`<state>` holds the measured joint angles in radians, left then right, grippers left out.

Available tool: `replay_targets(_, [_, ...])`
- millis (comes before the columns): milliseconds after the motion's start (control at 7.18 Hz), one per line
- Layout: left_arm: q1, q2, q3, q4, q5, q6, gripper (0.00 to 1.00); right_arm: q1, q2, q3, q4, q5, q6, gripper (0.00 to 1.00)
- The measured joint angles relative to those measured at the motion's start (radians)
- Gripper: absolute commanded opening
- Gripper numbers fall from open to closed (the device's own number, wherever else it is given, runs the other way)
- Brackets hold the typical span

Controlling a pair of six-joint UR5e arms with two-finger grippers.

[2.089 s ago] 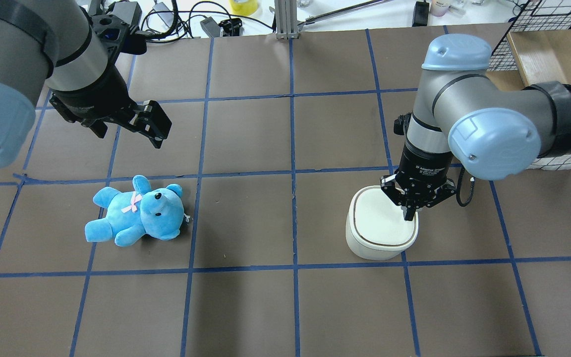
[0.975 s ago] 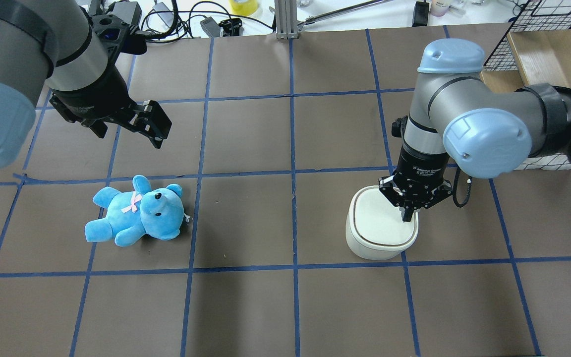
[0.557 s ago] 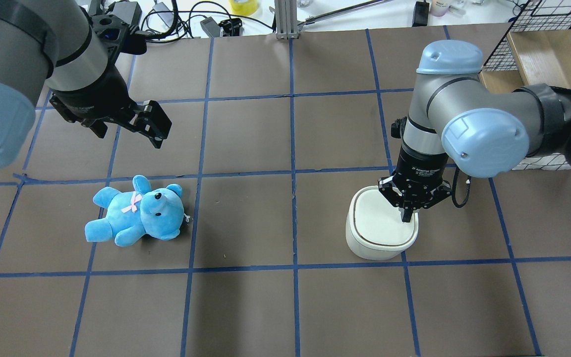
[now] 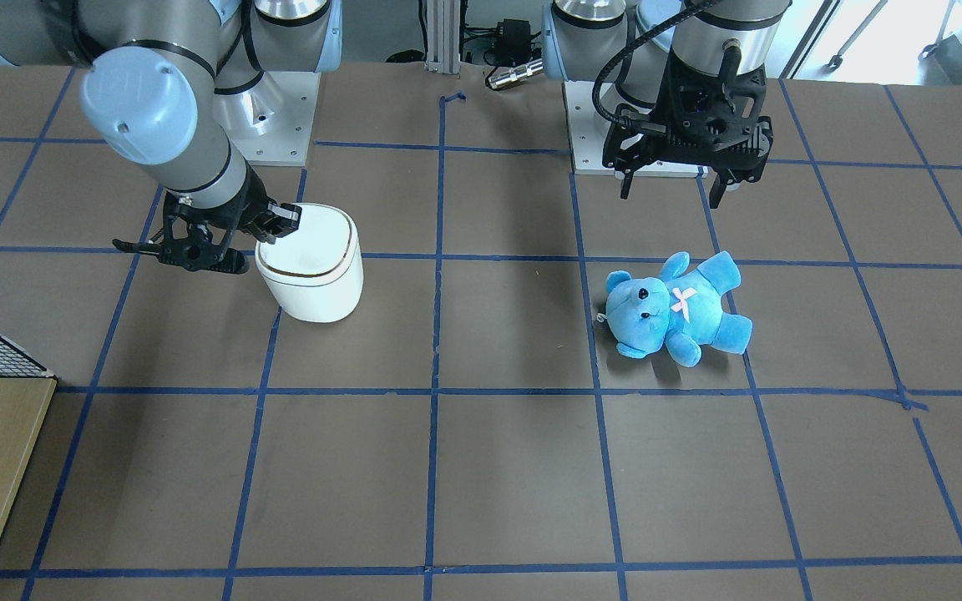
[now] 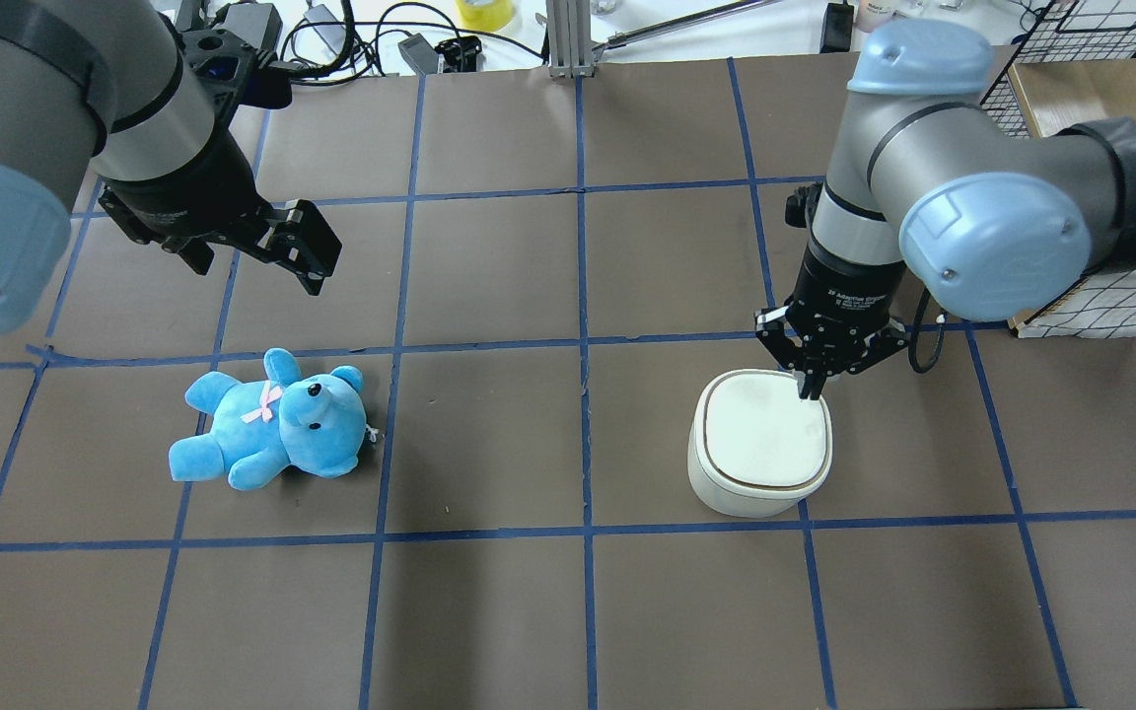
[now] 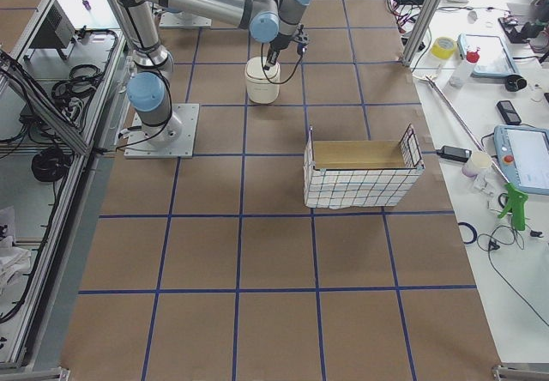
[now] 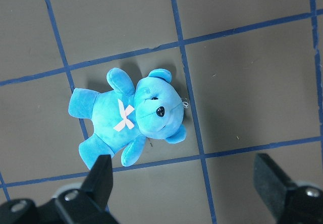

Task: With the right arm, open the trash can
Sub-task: 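Lift the right gripper off the lid so it springs open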

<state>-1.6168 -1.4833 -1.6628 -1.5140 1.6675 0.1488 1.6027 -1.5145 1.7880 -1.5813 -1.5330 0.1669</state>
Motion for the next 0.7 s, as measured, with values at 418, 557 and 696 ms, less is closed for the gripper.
replay_targets(418, [0.0, 0.0, 0.0, 0.0, 0.0, 0.0, 1.0, -0.005, -0.054, -0.169, 0.048, -0.007, 0.003, 1.0])
replay_targets(557, [0.0, 0.0, 0.0, 0.0, 0.0, 0.0, 1.0, -0.006, -0.079, -0.209, 0.062, -0.01, 0.003, 1.0])
replay_targets(696, [0.0, 0.0, 0.0, 0.0, 0.0, 0.0, 1.0, -0.007, -0.098, -0.231, 0.07, -0.013, 0.003, 1.0])
